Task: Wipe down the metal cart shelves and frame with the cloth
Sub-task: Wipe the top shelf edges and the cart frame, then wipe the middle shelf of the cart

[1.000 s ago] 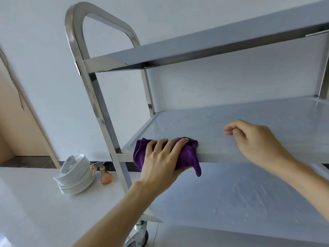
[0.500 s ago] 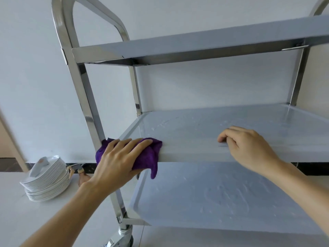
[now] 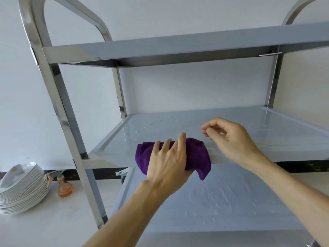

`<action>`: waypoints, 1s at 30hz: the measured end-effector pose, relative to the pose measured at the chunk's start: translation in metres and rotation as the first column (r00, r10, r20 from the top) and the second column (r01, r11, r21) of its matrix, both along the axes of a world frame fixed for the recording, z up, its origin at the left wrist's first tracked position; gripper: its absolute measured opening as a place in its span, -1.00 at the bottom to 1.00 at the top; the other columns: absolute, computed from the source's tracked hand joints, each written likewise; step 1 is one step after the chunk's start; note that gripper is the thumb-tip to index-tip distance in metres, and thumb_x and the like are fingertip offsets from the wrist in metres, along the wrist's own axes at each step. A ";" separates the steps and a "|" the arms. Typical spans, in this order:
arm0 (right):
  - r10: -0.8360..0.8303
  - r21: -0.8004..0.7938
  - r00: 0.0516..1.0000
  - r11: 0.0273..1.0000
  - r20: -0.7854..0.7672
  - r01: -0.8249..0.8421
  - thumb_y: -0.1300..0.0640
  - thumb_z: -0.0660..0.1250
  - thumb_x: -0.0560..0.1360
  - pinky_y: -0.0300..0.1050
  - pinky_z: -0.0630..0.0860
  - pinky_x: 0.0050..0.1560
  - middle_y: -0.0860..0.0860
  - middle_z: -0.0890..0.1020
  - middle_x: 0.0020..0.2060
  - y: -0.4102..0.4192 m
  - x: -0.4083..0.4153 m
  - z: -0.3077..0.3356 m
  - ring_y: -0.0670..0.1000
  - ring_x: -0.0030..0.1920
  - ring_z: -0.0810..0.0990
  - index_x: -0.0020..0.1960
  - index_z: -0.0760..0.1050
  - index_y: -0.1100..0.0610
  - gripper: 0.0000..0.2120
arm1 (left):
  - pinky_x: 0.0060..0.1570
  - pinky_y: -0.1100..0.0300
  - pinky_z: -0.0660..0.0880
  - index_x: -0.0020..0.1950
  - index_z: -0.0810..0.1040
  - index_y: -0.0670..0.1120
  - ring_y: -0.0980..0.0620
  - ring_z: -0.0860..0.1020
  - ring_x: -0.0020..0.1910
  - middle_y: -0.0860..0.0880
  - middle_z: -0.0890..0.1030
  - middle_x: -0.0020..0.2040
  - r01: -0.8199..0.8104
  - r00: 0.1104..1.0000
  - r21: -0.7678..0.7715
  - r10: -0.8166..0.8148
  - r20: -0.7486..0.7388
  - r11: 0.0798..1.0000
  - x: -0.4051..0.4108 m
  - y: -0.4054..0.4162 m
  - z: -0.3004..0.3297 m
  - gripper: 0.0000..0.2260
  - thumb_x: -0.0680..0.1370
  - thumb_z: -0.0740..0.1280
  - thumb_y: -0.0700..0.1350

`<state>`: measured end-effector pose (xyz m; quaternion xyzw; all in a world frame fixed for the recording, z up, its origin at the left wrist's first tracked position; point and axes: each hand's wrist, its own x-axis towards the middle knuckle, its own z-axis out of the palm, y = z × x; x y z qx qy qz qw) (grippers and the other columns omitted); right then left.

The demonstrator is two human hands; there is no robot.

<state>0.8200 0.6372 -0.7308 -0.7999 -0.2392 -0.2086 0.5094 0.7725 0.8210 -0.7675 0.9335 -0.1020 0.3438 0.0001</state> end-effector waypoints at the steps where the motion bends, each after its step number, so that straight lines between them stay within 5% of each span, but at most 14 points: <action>1: 0.017 -0.023 1.000 1.000 0.021 -0.017 0.17 0.33 0.57 -0.29 0.53 0.02 -0.22 0.69 -0.13 -0.002 -0.002 0.002 -0.21 -0.04 0.65 -0.05 0.63 -0.04 -0.85 | 0.04 0.00 0.51 0.29 0.45 -0.16 -0.09 0.63 -0.05 0.00 0.67 -0.09 0.004 1.000 -0.003 -0.004 0.014 1.000 0.001 -0.005 0.000 -0.37 0.36 0.46 0.18; 4: 0.170 -0.167 0.985 0.971 -0.009 -0.169 -0.02 0.40 0.54 -0.30 0.51 0.09 -0.30 0.66 -0.01 -0.004 -0.008 0.001 -0.23 0.07 0.60 0.06 0.62 -0.13 -0.90 | -0.12 0.06 0.53 0.06 0.51 -0.14 -0.06 0.59 -0.25 0.02 0.61 -0.22 0.018 0.998 -0.026 -0.017 0.057 0.999 0.003 -0.005 -0.001 -0.51 0.31 0.50 0.15; 8: 0.282 -0.479 0.959 0.845 0.018 -0.239 -0.12 0.47 0.45 -0.14 0.50 0.23 -0.31 0.59 0.16 -0.004 -0.010 -0.007 -0.17 0.23 0.54 0.25 0.53 -0.17 -0.62 | 0.00 0.17 0.51 0.18 0.49 -0.13 -0.01 0.62 -0.08 0.05 0.64 -0.06 0.059 0.998 -0.082 -0.056 0.035 0.995 0.002 0.002 -0.002 -0.36 0.33 0.47 0.30; 19: 0.214 -0.601 0.966 0.794 0.143 -0.088 -0.31 0.33 0.43 0.01 0.52 0.15 -0.43 0.45 0.22 -0.030 -0.011 -0.007 -0.13 0.16 0.54 0.19 0.42 -0.25 -0.63 | 0.40 0.06 0.35 0.49 0.38 0.00 0.04 0.48 0.35 0.10 0.48 0.41 0.221 0.975 0.166 -0.213 -0.064 0.961 -0.025 0.068 0.003 -0.26 0.42 0.36 0.36; 22: 0.182 -0.596 0.976 0.799 0.120 -0.075 -0.24 0.40 0.45 -0.01 0.50 0.18 -0.39 0.48 0.21 -0.047 -0.010 -0.006 -0.13 0.15 0.55 0.18 0.42 -0.26 -0.66 | 0.37 0.09 0.41 0.47 0.42 -0.06 0.02 0.51 0.33 0.06 0.52 0.38 0.273 0.962 0.134 -0.272 -0.026 0.953 -0.024 0.055 0.002 -0.40 0.54 0.31 0.25; 25: 0.163 -0.631 0.977 0.774 0.138 -0.040 -0.25 0.41 0.44 -0.18 0.41 0.25 -0.36 0.48 0.20 -0.058 -0.013 -0.003 -0.25 0.21 0.46 0.18 0.44 -0.22 -0.63 | 0.21 0.19 0.48 0.40 0.47 -0.12 -0.01 0.57 0.25 0.02 0.59 0.29 0.237 0.971 0.121 -0.234 -0.040 0.964 -0.015 0.031 0.004 -0.45 0.48 0.47 0.06; 28: 0.168 -0.656 0.966 0.755 0.197 0.003 -0.38 0.39 0.38 -0.43 0.21 0.29 -0.30 0.44 0.27 -0.053 -0.022 -0.001 -0.25 0.28 0.38 0.28 0.42 -0.13 -0.42 | 0.05 0.28 0.46 0.45 0.34 -0.06 0.02 0.56 0.23 0.07 0.58 0.26 0.186 0.978 0.053 -0.179 -0.107 0.981 -0.008 0.024 0.008 -0.43 0.47 0.40 -0.05; 30: 0.184 -0.694 0.945 0.718 0.271 0.060 -0.40 0.36 0.37 -0.40 0.14 0.37 -0.16 0.44 0.36 -0.037 -0.028 -0.004 -0.16 0.35 0.35 0.38 0.39 -0.02 -0.28 | 0.01 0.28 0.45 0.48 0.23 -0.02 0.03 0.53 0.25 0.10 0.55 0.29 0.192 0.972 0.005 -0.189 -0.136 0.981 -0.005 0.026 0.007 -0.39 0.48 0.38 -0.02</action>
